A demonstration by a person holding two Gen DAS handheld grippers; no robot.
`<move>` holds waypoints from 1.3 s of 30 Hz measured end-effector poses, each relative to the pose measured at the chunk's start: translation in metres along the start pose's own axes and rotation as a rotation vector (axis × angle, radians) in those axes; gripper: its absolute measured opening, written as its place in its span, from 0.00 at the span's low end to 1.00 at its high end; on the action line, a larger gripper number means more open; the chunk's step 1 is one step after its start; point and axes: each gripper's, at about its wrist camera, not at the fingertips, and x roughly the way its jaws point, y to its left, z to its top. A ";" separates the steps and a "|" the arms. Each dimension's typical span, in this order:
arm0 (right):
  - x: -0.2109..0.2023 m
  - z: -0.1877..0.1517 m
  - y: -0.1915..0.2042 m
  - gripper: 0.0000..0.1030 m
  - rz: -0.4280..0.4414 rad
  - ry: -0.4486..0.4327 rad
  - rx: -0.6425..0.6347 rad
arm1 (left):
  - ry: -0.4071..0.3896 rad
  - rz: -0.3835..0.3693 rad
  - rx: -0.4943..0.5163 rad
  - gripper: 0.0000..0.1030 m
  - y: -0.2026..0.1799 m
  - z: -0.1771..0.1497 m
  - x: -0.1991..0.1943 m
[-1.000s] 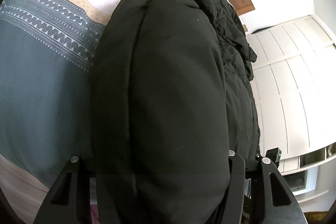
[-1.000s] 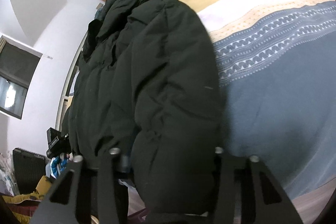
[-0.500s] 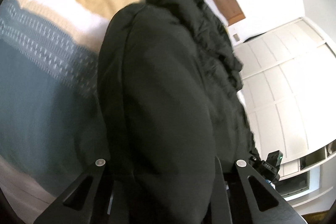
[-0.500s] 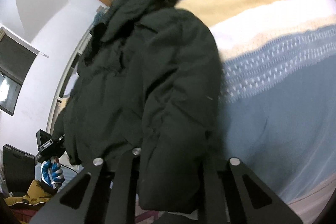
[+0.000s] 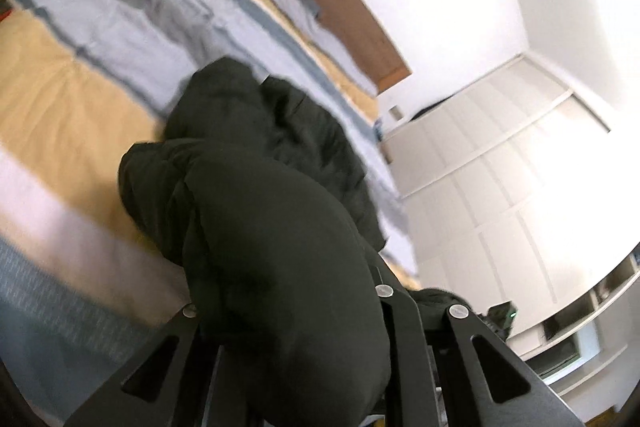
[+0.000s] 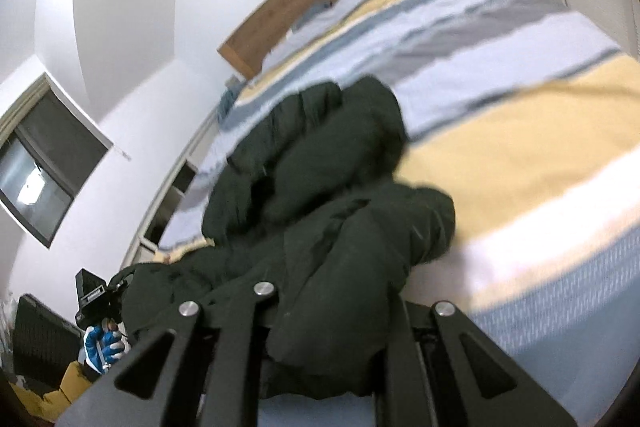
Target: Fold large clothes
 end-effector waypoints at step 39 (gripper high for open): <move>0.311 0.247 -0.111 0.18 -0.215 0.062 0.363 | -0.007 0.016 -0.233 0.71 0.116 0.289 0.293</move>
